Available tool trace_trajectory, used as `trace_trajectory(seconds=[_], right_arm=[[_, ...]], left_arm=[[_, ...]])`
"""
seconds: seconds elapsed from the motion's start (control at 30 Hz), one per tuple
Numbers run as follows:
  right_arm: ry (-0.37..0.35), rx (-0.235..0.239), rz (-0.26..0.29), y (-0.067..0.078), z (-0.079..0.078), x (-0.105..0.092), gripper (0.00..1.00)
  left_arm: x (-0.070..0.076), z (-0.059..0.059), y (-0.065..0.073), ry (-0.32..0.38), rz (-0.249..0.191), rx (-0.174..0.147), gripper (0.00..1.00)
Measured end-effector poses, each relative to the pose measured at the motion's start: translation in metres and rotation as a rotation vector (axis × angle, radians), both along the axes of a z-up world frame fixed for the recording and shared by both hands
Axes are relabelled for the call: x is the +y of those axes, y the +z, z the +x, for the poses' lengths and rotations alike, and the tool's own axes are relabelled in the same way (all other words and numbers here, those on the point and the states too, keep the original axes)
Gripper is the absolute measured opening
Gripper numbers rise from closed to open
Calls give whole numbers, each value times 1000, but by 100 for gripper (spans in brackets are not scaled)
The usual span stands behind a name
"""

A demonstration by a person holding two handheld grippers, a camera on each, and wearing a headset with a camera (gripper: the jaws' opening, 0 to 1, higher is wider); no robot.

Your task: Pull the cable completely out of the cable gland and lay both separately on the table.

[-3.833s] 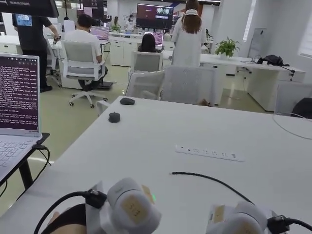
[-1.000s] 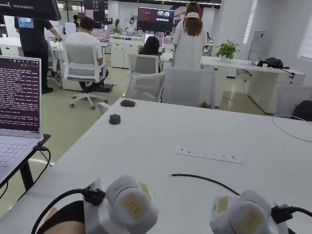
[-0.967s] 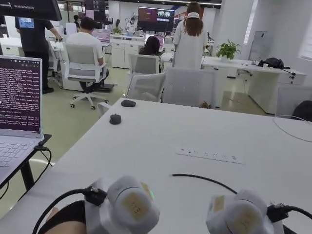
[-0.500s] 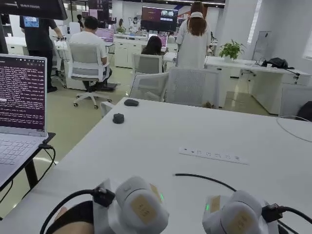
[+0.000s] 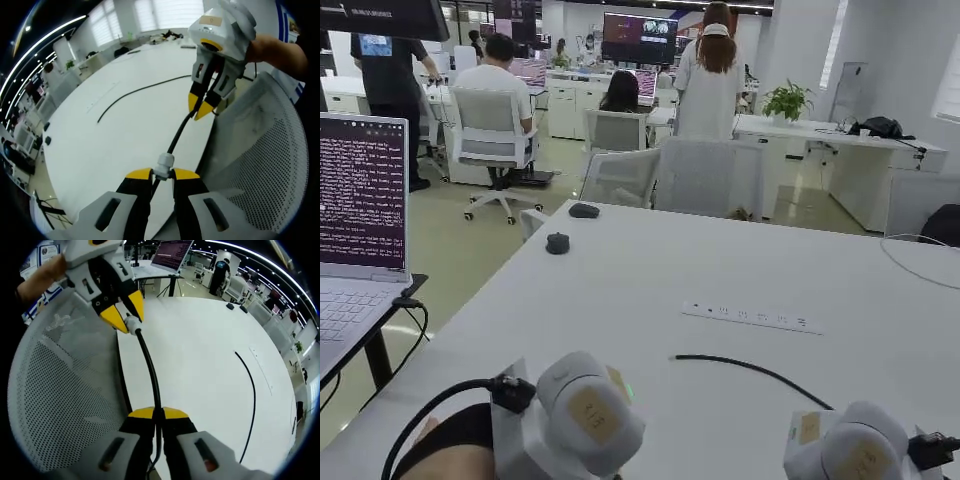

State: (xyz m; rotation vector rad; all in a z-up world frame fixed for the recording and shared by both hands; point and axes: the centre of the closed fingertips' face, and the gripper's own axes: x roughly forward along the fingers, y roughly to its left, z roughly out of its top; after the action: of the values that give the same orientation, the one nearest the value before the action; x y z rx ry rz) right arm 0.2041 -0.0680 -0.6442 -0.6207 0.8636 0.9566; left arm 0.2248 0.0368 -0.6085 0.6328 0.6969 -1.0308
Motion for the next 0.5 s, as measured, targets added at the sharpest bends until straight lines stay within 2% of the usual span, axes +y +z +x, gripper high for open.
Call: trace_trajectory(seconds=[0.5], right_arm=[[-85, -1, -24, -1, 6, -30, 2]], left_arm=[[16, 7, 0, 45, 4, -2, 16]])
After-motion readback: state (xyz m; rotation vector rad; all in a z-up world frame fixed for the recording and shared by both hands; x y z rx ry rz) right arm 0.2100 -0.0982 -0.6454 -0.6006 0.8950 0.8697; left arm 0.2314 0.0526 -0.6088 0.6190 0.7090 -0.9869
